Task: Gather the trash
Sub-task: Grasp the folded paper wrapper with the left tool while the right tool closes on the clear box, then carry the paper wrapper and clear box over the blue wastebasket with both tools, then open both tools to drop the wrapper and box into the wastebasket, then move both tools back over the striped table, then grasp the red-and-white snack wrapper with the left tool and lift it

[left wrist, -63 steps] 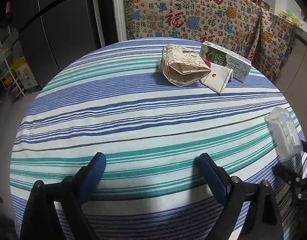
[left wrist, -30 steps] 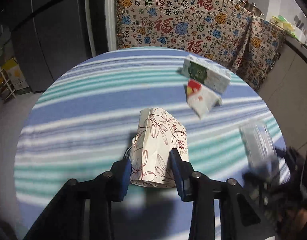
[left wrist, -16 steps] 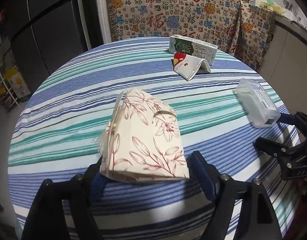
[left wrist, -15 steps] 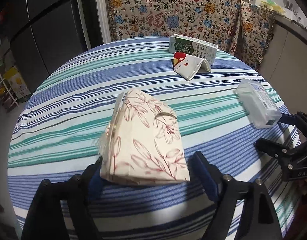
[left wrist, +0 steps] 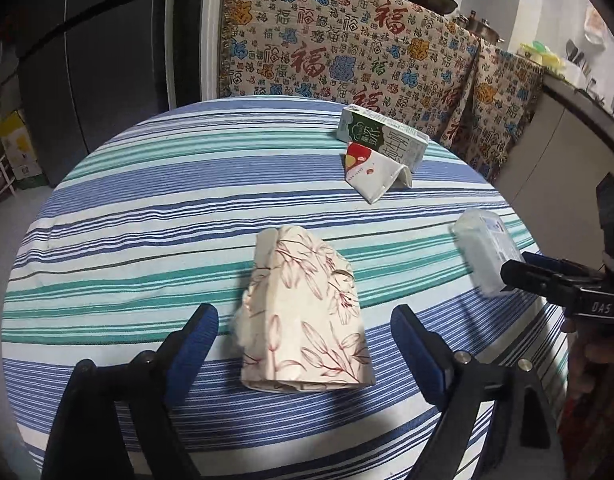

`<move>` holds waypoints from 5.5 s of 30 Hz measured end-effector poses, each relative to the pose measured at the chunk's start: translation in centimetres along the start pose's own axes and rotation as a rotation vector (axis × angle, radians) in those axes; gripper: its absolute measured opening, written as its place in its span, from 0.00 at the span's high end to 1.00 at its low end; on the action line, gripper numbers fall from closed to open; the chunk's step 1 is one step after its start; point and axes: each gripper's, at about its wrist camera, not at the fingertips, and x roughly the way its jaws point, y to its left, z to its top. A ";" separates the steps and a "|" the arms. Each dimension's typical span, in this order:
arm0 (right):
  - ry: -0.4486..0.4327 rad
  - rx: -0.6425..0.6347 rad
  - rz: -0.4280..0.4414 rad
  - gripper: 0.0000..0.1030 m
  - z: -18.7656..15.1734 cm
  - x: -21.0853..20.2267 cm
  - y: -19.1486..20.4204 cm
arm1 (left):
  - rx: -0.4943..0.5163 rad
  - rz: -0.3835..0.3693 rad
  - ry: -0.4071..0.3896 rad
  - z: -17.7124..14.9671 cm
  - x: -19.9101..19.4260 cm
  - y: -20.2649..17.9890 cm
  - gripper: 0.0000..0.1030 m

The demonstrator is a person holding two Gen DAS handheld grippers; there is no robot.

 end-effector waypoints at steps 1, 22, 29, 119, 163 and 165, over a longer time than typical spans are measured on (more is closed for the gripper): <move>0.006 -0.002 -0.004 0.01 0.2 0.2 0.0 | -0.016 -0.009 0.008 0.0 0.2 0.3 0.14; -0.030 -0.086 -0.024 0.31 -0.3 -2.4 0.7 | -0.038 -0.044 -0.052 -0.5 -1.0 -1.5 0.64; 0.048 -0.100 -0.058 0.30 -1.4 -1.8 0.0 | -0.018 -0.035 -0.025 -1.5 -0.2 -3.4 0.64; -0.163 0.462 -0.273 0.20 -11.8 -19.7 -30.9 | 0.407 -0.357 0.260 -7.4 17.2 -45.9 0.36; 0.022 -0.266 -0.110 0.13 -2.5 1.8 -0.3 | -0.002 0.179 0.150 14.0 15.3 -10.0 0.36; 0.017 -0.260 -0.116 0.10 -2.5 1.8 -0.4 | 0.041 0.212 0.155 13.6 16.0 -10.4 0.32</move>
